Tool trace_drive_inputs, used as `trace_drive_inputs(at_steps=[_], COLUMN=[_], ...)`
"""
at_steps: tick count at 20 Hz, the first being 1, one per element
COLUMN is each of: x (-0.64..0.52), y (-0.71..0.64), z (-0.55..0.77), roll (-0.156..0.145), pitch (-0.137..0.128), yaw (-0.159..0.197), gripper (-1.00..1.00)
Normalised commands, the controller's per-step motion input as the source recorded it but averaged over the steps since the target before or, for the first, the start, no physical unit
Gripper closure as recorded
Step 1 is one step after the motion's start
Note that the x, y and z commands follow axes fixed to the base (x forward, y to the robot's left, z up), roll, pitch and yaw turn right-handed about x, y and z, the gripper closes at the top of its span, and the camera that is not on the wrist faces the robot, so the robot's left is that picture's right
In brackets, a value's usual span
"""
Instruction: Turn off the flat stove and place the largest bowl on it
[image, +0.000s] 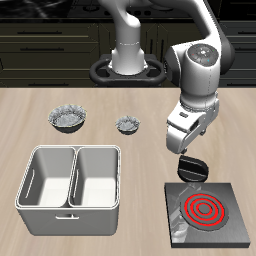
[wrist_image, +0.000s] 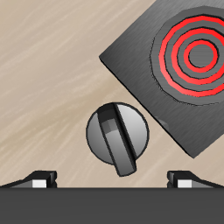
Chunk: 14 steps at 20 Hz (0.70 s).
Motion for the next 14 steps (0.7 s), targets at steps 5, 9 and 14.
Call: trace_drive_inputs(at_steps=[5, 9, 14], x=[-0.02, 0.00, -0.05], y=[0.01, 0.05, 0.03], z=[-0.11, -0.13, -0.20], roll=[-0.001, 0.002, 0.013], pitch=[0.013, 0.022, 0.033], yaw=[-0.002, -0.010, -0.007], gripper=[-1.00, -1.00, -1.00])
